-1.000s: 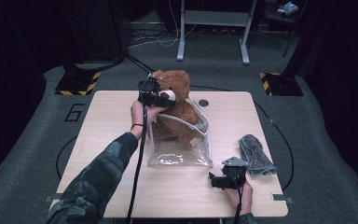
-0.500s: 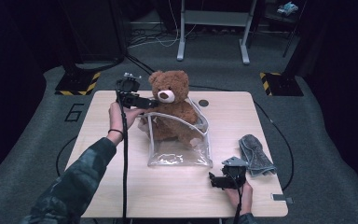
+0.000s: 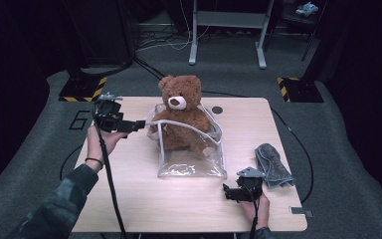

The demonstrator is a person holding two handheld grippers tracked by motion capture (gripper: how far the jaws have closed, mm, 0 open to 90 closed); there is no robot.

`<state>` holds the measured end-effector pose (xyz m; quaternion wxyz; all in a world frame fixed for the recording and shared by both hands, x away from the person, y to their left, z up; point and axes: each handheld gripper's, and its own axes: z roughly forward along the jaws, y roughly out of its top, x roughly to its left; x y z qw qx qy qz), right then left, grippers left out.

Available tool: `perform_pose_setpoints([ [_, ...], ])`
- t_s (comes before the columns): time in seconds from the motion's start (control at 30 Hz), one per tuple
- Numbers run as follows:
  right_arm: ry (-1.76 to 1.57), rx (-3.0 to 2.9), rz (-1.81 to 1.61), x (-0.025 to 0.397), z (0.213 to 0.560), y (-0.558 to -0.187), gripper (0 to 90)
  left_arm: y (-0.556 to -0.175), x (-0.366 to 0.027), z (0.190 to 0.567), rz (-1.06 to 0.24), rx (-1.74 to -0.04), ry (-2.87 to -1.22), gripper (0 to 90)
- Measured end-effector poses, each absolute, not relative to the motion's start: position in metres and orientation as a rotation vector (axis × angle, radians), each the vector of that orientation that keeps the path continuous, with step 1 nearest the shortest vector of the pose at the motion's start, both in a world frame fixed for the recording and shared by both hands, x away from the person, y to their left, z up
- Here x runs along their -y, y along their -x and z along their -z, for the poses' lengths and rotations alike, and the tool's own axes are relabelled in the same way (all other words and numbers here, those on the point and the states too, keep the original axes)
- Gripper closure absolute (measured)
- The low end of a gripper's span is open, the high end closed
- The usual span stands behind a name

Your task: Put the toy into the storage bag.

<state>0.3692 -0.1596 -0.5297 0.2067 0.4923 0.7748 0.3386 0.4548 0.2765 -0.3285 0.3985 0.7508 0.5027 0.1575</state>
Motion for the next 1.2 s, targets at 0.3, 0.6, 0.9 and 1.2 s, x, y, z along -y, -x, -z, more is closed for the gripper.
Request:
perform_pose_setpoints([
  [0.3,-1.375,-2.157,-0.943,0.159,0.53,-0.369,6.4,-0.429,-0.311,0.379,-0.4,-1.358,-1.913,4.1],
  [0.6,-1.371,-2.153,-0.942,0.159,0.53,-0.369,6.6,-0.408,-0.344,0.446,-0.364,-1.492,-1.895,2.2],
  [0.9,-1.372,-2.146,-0.933,0.159,0.53,-0.369,6.5,-0.394,-0.369,0.496,-0.406,-1.601,-1.889,0.4],
  [1.2,-1.372,-2.148,-0.937,0.159,0.53,-0.369,6.5,-0.386,-0.373,0.523,-0.51,-1.607,-1.889,0.0],
])
